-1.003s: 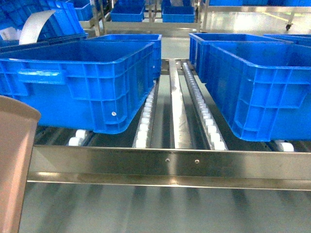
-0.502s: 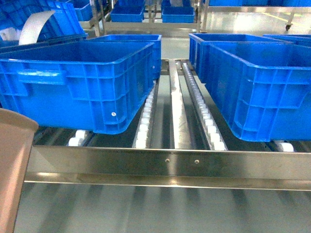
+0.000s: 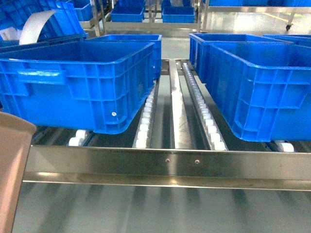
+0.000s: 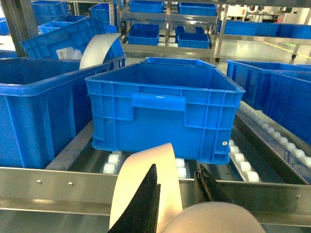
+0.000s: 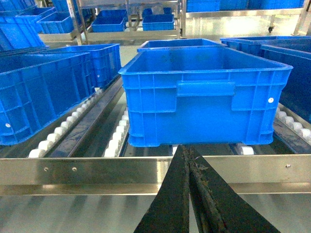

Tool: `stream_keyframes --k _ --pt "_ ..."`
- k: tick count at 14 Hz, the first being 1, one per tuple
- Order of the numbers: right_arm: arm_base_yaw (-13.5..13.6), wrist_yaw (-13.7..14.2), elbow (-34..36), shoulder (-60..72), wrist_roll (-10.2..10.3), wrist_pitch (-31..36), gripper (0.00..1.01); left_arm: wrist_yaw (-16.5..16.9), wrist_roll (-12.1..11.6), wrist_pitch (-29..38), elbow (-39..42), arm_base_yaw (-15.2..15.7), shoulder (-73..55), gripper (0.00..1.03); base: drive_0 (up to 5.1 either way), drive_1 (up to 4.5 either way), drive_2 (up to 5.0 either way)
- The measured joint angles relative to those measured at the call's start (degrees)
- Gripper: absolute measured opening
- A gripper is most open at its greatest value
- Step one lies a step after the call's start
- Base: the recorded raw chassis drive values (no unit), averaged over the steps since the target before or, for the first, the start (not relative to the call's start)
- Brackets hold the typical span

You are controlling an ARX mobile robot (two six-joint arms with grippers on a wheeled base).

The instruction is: Place part in tray to right shelf

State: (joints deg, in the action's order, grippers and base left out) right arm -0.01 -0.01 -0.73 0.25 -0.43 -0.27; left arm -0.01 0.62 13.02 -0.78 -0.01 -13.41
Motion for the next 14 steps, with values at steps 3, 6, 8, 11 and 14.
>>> stream_keyframes --k 3,6,8,11,14 --pt "0.0 0.0 0.0 0.0 0.0 0.0 0.02 0.0 0.0 -1.3 0.0 0.0 1.2 0.15 0.0 0.0 0.0" --pt "0.0 0.0 0.0 0.0 0.0 0.0 0.02 0.0 -0.1 -10.0 0.0 0.0 8.3 0.15 0.0 0.0 0.0" --pt "0.0 0.1 0.0 0.0 0.0 0.1 0.02 0.0 -0.3 -13.6 0.0 0.0 12.8 0.15 0.0 0.0 0.0" --pt "0.0 0.1 0.0 0.0 0.0 0.1 0.48 0.0 -0.3 -13.7 0.0 0.0 12.8 0.15 0.0 0.0 0.0" --pt "0.0 0.1 0.0 0.0 0.0 0.1 0.89 0.0 -0.3 -13.6 0.0 0.0 12.8 0.15 0.0 0.0 0.0"
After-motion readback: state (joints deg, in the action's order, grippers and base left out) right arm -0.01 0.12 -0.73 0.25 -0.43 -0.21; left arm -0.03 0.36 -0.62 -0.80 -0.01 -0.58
